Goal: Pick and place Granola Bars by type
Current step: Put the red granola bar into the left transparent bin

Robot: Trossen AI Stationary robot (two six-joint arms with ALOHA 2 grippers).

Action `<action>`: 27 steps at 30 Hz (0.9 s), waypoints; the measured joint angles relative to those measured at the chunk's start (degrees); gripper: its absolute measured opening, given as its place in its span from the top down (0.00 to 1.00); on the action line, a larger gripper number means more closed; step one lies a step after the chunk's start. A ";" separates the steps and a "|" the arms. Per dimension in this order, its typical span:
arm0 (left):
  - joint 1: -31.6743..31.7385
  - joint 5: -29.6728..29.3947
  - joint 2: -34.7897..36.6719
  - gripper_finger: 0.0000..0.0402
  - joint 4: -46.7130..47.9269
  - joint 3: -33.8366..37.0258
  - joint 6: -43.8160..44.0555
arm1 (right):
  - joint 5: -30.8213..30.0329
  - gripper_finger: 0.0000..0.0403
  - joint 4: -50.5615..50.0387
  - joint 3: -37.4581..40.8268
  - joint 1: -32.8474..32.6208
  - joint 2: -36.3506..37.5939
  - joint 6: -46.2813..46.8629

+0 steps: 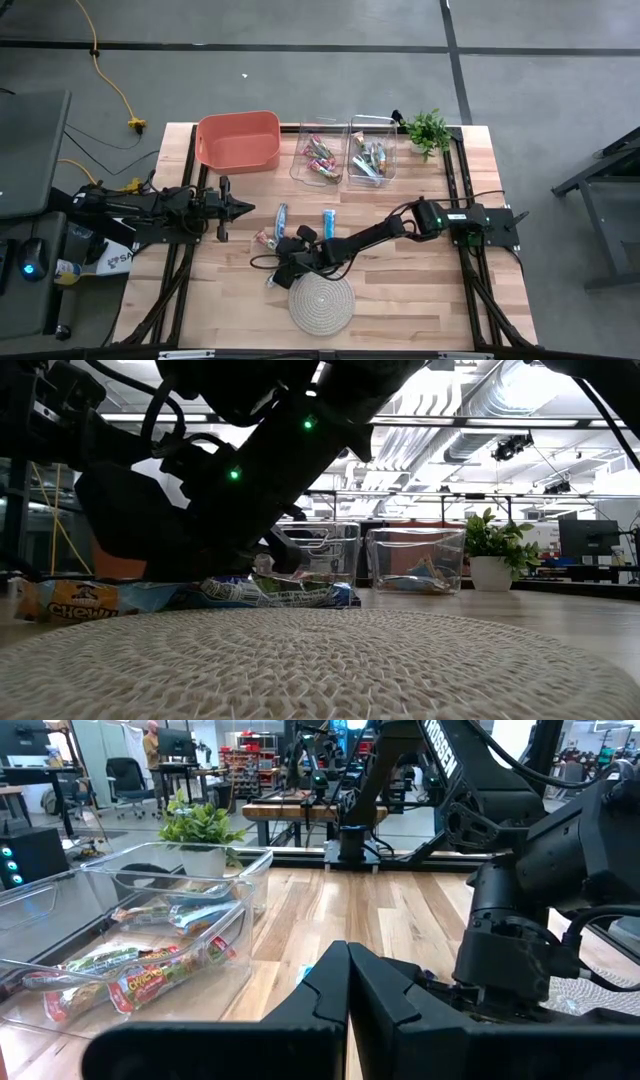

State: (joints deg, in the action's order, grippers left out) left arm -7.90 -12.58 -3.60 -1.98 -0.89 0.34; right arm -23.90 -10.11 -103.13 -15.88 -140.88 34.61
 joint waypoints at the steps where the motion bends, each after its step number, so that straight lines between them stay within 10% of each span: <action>1: 0.00 0.00 0.00 1.00 0.00 -0.02 0.01 | 0.21 0.70 0.23 0.00 0.00 0.00 0.02; 27: 0.00 0.00 0.00 1.00 0.00 0.00 0.01 | 5.98 0.79 7.13 0.20 -1.00 2.27 -4.63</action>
State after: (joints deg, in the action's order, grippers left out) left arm -7.90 -12.58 -3.60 -1.98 -0.89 0.35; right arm -17.92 -2.98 -102.94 -16.88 -138.61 29.98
